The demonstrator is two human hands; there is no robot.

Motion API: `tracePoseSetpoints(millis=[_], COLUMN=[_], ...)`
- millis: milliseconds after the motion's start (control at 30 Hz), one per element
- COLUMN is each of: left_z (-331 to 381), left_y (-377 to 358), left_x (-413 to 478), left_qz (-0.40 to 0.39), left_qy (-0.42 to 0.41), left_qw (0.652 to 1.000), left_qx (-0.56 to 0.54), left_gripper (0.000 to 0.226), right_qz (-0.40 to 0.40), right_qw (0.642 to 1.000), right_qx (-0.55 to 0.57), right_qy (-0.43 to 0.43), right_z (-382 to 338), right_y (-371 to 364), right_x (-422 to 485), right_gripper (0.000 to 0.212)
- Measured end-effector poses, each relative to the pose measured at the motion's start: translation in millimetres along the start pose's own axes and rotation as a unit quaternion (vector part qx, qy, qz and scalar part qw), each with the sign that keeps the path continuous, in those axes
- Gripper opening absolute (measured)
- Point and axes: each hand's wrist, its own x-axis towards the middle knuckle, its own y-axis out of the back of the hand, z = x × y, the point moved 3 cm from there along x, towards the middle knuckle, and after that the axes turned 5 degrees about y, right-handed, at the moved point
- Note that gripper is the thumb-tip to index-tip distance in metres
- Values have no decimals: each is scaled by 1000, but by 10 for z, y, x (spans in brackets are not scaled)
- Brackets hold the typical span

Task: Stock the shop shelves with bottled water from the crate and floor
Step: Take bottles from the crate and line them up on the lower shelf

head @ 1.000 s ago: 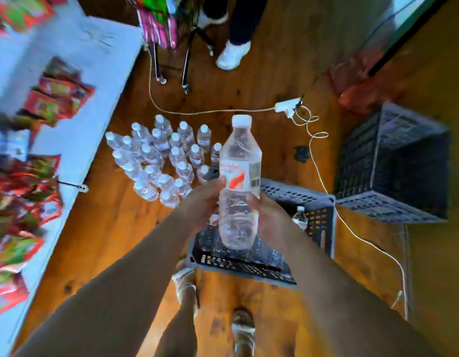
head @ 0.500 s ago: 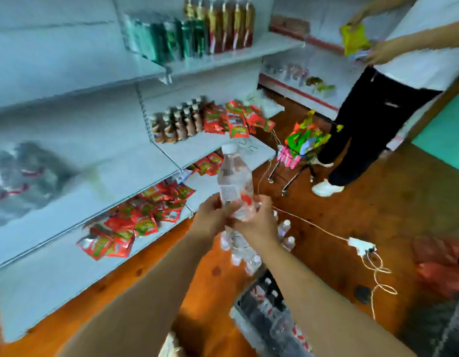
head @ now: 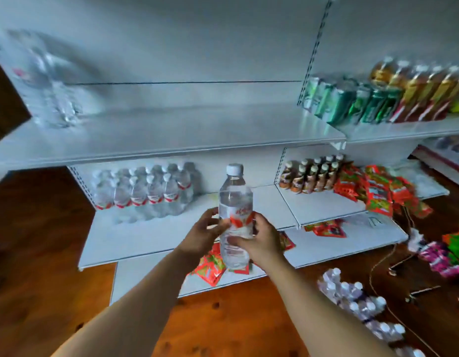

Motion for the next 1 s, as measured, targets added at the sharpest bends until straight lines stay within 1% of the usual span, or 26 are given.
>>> tracePoseSetpoints(millis=[67,167,267,333,433,500,600,633,767,900,1000], left_z=[-26,-99,-278,-474,-883,-1206,-1672,-1799,-2104,-2236,-2275], left_y=[258,484,731,897,1178,1367,1574,1615,1730,1854,1934], left_x=[195,426,761,1056,1599,1961,2433,2559,2938,3152,3249], left_qz=[20,40,70,98,153,195,232,239,246,250,271], left_qy=[14,30,32,33,13,6,-20,-29,-74,-117,-136], left_qw=[999,999,997,995,988,980,971,968,959,954,949], left_qx=[30,14,7,4,-27,-43,-51,-63,-123,-118,-89], left_gripper=[32,34,31,33,24,29,39,39,26,31,30], right_qz=[10,13,4,-2,-11,-14,-10,-5,21,25,0], right_qw=[1000,1000,1000,1000,1000,999,998,997,994,988,982], right_qx=[-14,-24,-27,-23,-13,-11,-10,-7,23,13,9], right_qy=[4,-2,-3,1,18,38,68,75,101,149,186], right_z=[-30,14,209,425,863,1170,1623,1766,2137,2195,2234], right_y=[-270,-593,-951,-1222,-1647,-1899,-2252,-2373,-2719,-2841,-2895], right_x=[254,524,881,1173,1666,1961,2359,2478,2825,3021,3106], right_gripper=[65,65,64,62,61,62,64,65,66,64,62])
